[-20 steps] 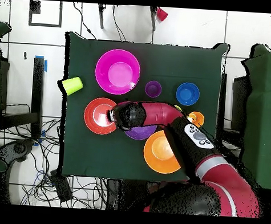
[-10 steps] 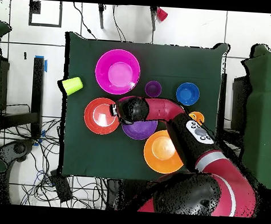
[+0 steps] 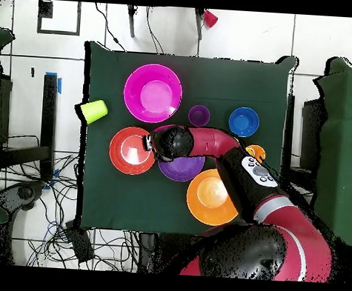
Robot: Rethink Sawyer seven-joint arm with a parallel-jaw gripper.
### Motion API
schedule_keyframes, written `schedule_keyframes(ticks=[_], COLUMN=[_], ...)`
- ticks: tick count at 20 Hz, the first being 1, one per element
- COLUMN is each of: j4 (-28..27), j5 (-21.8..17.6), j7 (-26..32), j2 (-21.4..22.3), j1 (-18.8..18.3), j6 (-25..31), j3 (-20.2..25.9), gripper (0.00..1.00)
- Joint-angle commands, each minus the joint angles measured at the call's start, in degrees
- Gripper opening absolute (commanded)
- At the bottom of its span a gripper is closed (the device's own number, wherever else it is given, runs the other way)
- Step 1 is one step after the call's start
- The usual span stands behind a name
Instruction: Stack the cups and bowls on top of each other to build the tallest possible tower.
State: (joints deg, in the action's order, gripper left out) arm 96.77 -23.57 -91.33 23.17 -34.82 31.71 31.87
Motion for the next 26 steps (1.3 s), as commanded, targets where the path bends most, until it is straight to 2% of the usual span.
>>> schedule_keyframes(ticks=[1, 13, 17, 22, 24, 25, 26], j4=[-3.0, -4.6, -5.3, -5.5, -5.7, -5.8, -5.9], j5=[-3.6, -6.3, -7.2, -9.4, -9.3, -9.3, -9.0], j7=[3.1, 0.0, 0.1, -0.8, -0.9, -0.8, -0.4], j2=[-1.8, -2.0, -2.7, -2.5, -2.6, -2.7, -2.8], j1=[0.4, 4.3, 4.7, 5.4, 5.5, 5.5, 5.3], j6=[0.2, -3.2, -3.4, -6.3, -4.9, -4.8, -3.9], j3=[0.0, -3.4, -3.9, -4.6, -4.9, -4.9, -4.8], gripper=[1.0, 1.0, 1.0, 1.0, 1.0, 0.0, 0.0])
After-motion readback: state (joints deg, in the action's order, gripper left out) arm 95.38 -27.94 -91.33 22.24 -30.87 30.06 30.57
